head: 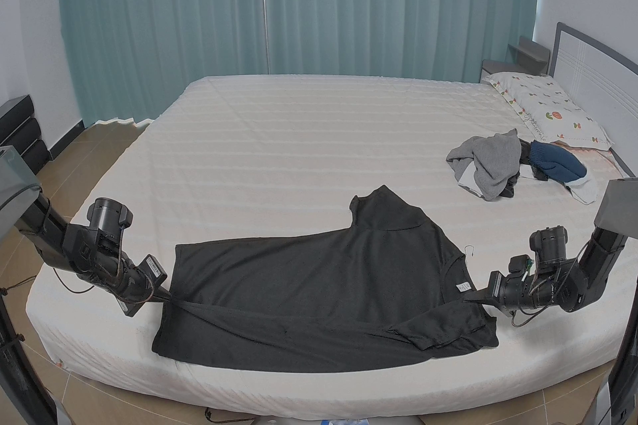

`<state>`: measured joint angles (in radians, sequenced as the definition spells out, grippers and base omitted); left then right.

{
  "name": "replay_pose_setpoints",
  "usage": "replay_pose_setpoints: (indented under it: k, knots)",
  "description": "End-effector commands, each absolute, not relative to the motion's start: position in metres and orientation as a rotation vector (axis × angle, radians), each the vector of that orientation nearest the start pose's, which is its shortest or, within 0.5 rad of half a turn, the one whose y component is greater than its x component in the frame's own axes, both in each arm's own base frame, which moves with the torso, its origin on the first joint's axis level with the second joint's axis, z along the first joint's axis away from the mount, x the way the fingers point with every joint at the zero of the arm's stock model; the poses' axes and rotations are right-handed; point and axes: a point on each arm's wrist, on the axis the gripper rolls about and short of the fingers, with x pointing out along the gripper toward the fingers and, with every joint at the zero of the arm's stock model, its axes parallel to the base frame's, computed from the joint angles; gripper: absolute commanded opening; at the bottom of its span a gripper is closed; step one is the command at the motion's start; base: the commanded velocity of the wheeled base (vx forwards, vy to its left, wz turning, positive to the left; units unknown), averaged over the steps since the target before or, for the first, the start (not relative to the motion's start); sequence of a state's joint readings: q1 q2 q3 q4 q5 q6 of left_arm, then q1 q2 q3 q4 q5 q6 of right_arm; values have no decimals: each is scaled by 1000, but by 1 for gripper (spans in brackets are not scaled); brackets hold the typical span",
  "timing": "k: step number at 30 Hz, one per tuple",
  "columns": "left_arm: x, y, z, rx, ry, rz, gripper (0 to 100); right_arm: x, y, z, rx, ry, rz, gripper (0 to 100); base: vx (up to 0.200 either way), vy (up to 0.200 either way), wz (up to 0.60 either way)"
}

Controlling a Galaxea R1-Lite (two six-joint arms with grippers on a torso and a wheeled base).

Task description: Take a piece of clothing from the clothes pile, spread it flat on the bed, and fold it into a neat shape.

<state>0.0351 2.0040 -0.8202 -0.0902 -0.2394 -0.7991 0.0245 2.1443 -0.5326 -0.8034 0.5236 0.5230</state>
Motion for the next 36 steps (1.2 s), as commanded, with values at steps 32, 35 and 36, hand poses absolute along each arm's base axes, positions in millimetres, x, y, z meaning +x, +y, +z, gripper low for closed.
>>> replay_pose_setpoints:
  k: [32,35,36]
  knots:
    - [258,6,89,-769,1156,221,0,222,-8,71,712,739,281,0,0,0,0]
    - [258,5,88,-766,1159,221,0,224,-9,70,712,737,281,0,0,0,0]
    - [259,5,88,-765,1158,218,0,225,-9,70,712,739,281,0,0,0,0]
